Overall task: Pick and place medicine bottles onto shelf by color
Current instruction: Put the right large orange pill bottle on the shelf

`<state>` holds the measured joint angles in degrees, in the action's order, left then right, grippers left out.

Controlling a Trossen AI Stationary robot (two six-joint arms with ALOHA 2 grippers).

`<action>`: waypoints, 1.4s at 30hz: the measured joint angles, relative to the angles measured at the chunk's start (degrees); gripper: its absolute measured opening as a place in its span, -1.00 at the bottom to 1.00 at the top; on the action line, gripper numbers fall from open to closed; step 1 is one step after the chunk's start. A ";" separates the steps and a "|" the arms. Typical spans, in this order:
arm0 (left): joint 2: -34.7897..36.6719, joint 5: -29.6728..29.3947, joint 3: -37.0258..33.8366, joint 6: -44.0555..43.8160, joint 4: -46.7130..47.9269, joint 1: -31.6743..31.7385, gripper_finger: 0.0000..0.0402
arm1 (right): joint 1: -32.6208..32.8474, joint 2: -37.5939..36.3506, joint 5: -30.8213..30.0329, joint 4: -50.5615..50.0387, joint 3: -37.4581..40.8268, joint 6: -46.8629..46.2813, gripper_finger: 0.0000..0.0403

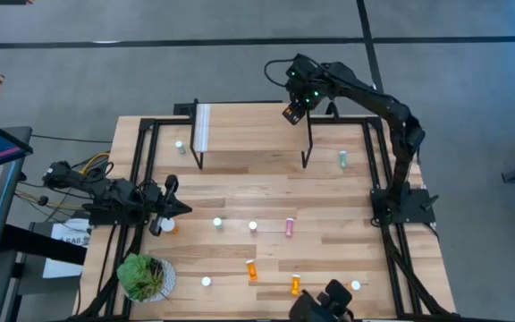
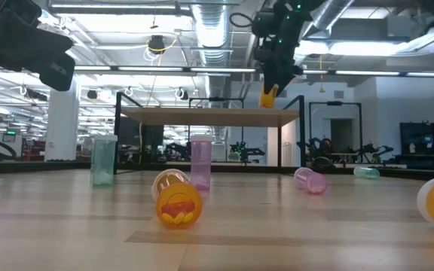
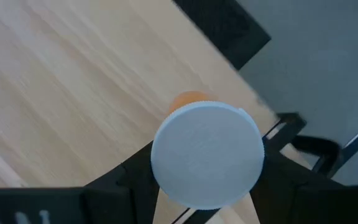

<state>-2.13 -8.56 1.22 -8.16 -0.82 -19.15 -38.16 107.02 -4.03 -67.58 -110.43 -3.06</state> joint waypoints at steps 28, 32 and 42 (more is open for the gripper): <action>0.00 0.00 0.00 0.00 0.00 0.01 -1.00 | 0.14 0.18 0.09 1.83 2.93 -0.60 0.13; 0.00 0.00 0.00 0.00 0.00 0.01 -1.00 | 0.14 0.17 0.09 3.10 2.93 -0.51 0.13; 0.00 0.00 0.01 0.00 0.00 -0.01 -1.00 | 0.14 0.17 0.13 4.90 2.90 -0.38 0.17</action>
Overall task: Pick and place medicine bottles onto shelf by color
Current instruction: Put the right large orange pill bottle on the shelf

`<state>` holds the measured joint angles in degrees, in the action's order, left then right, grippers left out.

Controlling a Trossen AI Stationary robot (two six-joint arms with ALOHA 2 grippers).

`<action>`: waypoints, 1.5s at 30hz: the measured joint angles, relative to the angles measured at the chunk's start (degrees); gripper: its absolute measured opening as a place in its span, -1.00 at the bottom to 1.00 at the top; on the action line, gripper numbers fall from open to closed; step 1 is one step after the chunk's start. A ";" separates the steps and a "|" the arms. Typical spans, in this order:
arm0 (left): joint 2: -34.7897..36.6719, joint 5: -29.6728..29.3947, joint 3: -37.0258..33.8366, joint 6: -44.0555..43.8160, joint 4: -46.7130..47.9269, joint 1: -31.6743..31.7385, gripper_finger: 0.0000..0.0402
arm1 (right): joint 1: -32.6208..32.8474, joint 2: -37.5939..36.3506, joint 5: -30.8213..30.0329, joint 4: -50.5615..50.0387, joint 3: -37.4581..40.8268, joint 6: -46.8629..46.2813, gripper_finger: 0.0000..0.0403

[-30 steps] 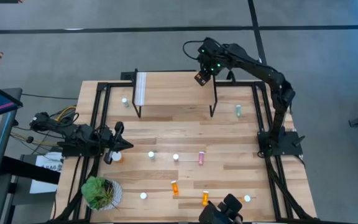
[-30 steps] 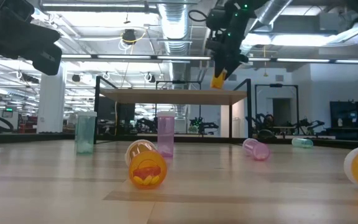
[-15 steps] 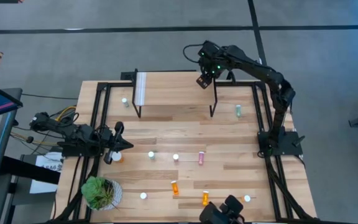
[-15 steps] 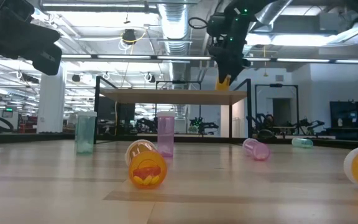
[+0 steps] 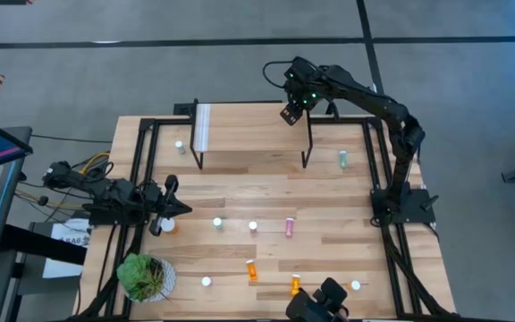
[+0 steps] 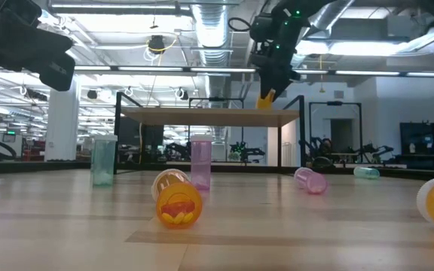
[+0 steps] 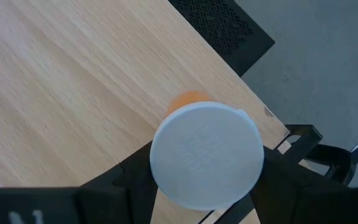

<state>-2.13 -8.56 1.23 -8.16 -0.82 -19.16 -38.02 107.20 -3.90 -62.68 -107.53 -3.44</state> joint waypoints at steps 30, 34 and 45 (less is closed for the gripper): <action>0.02 0.01 0.00 0.00 0.00 0.00 -1.00 | 0.98 3.00 -0.91 3.50 -0.07 -2.48 0.24; 0.02 0.02 -0.02 0.00 0.00 0.02 -1.00 | 1.20 4.85 -2.04 3.60 -0.07 -2.12 0.24; 0.02 0.00 -0.02 0.00 0.00 0.02 -1.00 | 0.68 4.81 -3.75 3.36 -0.08 -2.07 0.24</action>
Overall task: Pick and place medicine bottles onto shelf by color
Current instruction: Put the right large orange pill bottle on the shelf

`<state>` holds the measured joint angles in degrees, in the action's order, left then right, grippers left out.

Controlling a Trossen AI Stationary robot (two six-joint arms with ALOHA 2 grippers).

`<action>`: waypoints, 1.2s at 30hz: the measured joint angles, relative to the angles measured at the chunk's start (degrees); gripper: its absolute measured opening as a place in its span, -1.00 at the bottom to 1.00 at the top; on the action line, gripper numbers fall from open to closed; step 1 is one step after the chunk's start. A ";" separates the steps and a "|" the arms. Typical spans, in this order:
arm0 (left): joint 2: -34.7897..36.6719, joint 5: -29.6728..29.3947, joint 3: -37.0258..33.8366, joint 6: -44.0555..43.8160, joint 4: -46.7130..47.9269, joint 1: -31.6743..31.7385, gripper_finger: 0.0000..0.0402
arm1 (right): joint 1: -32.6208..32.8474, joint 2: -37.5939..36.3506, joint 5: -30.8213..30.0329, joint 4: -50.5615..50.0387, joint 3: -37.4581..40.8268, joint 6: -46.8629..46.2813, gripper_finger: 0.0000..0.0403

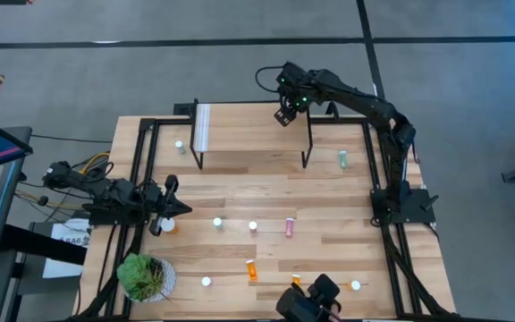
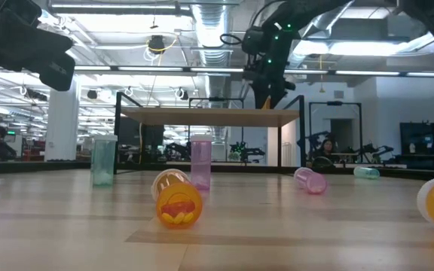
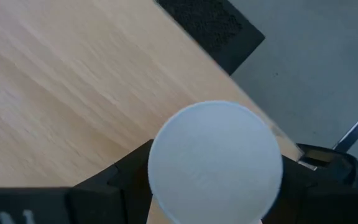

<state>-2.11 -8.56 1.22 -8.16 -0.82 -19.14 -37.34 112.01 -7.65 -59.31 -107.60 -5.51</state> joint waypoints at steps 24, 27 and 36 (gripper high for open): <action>0.00 0.00 0.01 0.00 0.00 0.00 -1.00 | 0.46 0.00 0.06 -2.01 0.01 1.03 0.24; 0.00 0.00 0.00 0.00 0.00 0.00 -1.00 | 0.46 0.00 0.06 -2.10 0.01 1.30 0.24; 0.00 0.00 0.02 0.00 0.00 -0.02 -1.00 | 0.46 0.00 0.06 -2.47 0.01 1.48 0.24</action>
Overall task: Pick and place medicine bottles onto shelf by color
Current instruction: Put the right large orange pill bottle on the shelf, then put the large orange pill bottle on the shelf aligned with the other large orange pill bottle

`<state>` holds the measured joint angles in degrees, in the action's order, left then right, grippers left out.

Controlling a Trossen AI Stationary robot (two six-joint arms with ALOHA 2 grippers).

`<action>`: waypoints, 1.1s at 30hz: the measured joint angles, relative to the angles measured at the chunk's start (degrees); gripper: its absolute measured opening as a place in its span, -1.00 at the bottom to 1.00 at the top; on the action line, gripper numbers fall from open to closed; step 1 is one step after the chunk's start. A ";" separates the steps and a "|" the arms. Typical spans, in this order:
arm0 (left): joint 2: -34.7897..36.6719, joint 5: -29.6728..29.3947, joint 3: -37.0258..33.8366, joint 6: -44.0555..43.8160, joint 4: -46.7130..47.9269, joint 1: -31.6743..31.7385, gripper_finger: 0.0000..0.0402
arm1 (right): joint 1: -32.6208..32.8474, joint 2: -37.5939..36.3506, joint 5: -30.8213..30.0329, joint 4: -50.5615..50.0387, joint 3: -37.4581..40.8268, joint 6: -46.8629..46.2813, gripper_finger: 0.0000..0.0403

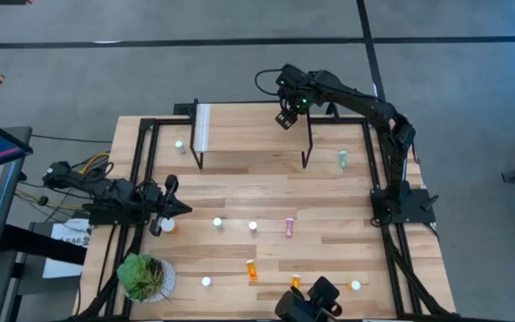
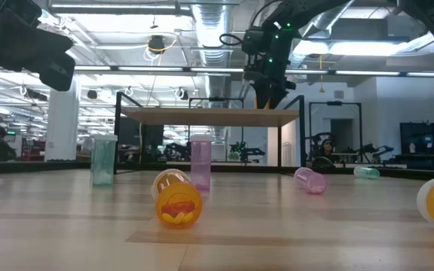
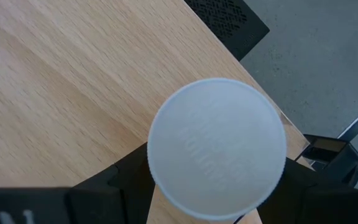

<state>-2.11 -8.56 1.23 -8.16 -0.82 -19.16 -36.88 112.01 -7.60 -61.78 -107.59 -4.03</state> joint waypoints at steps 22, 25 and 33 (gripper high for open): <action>0.00 0.00 0.00 0.00 0.00 0.01 -1.00 | 0.31 0.02 0.20 -0.18 0.00 0.75 0.92; 0.00 0.00 0.00 0.00 0.00 0.01 -1.00 | 0.31 0.07 0.20 -2.00 -1.02 1.39 0.87; 0.00 0.00 -0.01 0.00 0.00 0.00 -1.00 | 0.28 0.04 0.17 -5.17 -7.95 1.51 0.97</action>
<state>-2.11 -8.56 1.23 -8.16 -0.82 -19.16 -36.60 112.05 -7.42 -66.95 -115.54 -2.52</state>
